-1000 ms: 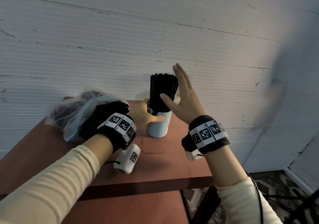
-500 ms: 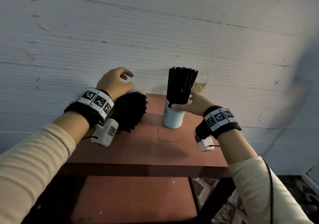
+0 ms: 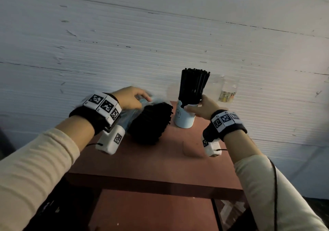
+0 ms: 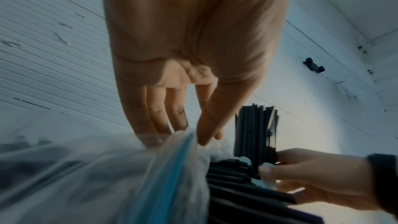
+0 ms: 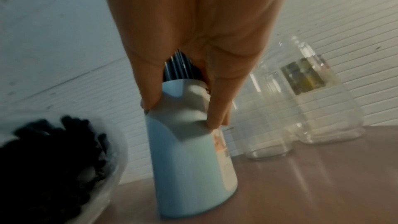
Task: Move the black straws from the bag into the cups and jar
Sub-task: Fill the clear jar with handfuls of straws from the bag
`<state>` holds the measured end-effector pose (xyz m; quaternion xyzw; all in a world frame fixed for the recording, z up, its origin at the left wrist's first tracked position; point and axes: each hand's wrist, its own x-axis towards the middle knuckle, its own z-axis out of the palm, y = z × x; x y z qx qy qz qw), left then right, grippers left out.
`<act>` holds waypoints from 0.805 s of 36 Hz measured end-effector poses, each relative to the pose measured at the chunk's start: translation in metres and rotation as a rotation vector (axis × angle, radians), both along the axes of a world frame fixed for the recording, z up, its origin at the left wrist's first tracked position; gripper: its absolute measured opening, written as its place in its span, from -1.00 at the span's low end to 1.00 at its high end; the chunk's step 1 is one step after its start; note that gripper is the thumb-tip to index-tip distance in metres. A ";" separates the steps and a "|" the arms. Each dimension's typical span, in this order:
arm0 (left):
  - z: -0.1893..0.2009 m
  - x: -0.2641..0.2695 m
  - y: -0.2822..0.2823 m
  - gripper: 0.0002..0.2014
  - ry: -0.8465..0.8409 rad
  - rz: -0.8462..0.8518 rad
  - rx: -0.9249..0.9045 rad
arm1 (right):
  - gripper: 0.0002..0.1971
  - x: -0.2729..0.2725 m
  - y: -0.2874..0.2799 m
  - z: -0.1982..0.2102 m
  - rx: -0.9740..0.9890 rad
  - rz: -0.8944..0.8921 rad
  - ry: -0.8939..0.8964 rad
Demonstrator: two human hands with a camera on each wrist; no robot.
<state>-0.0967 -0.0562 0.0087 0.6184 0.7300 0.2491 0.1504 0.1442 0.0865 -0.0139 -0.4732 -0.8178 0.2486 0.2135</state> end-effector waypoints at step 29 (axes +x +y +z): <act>0.005 -0.006 0.051 -0.54 -0.147 0.057 0.149 | -0.26 -0.067 0.075 -0.014 -0.001 -0.150 0.081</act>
